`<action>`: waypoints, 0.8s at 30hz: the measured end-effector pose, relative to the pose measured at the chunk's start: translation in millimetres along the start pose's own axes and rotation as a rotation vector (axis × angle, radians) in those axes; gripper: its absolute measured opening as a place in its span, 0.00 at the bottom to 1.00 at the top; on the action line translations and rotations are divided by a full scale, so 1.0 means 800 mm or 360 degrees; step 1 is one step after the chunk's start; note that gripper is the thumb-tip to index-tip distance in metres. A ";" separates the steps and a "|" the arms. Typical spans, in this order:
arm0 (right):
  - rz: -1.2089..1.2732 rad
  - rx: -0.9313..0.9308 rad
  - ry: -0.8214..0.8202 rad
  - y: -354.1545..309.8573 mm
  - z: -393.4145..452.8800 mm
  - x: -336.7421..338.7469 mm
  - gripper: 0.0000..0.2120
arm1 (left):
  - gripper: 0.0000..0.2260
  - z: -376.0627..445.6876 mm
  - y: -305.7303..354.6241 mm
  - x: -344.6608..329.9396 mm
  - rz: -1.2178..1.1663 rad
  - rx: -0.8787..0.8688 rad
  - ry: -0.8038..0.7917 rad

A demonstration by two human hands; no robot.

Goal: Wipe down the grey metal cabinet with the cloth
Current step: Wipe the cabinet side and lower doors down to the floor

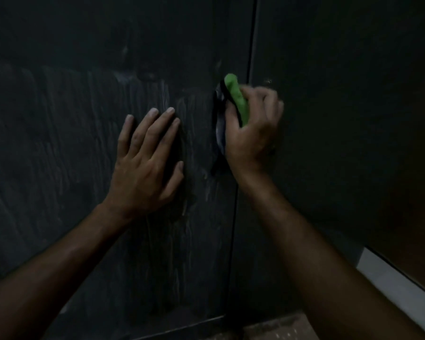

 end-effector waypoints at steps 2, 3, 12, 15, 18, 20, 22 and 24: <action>-0.0100 0.0154 -0.0123 0.014 -0.054 0.003 0.12 | 0.32 0.003 0.001 0.001 0.0001 0.0011 0.0004; -0.0163 0.0228 -0.0247 0.025 -0.093 0.009 0.12 | 0.32 0.004 0.002 0.001 0.0002 0.0015 -0.0004; -0.0167 0.0167 0.0090 0.005 0.055 -0.001 0.08 | 0.33 -0.003 -0.003 -0.003 0.0019 -0.0001 -0.0050; -0.0159 0.0262 0.0023 0.011 0.015 -0.004 0.13 | 0.33 -0.002 -0.002 0.001 0.0022 0.0008 -0.0050; -0.0325 0.0474 -0.0388 0.051 -0.131 0.018 0.22 | 0.33 -0.004 0.004 0.004 0.0001 0.0018 -0.0083; -0.0383 0.0617 -0.0618 0.070 -0.197 0.033 0.25 | 0.33 -0.009 0.009 0.003 -0.0034 0.0002 -0.0125; -0.0403 0.0659 -0.0615 0.072 -0.188 0.036 0.24 | 0.33 -0.019 0.013 -0.001 -0.0050 -0.0053 -0.0147; -0.0406 0.0537 -0.0410 0.057 -0.128 0.024 0.23 | 0.33 -0.030 0.016 -0.005 -0.0039 -0.0078 -0.0182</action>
Point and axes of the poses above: each hand's wrist, its own z-axis towards the middle knuckle, its own x-axis out of the back of the hand, y = z × x, the point moved 4 cm from there along z, towards the middle knuckle, and after that the axes turned 12 degrees about -z, right-handed, at the moved point
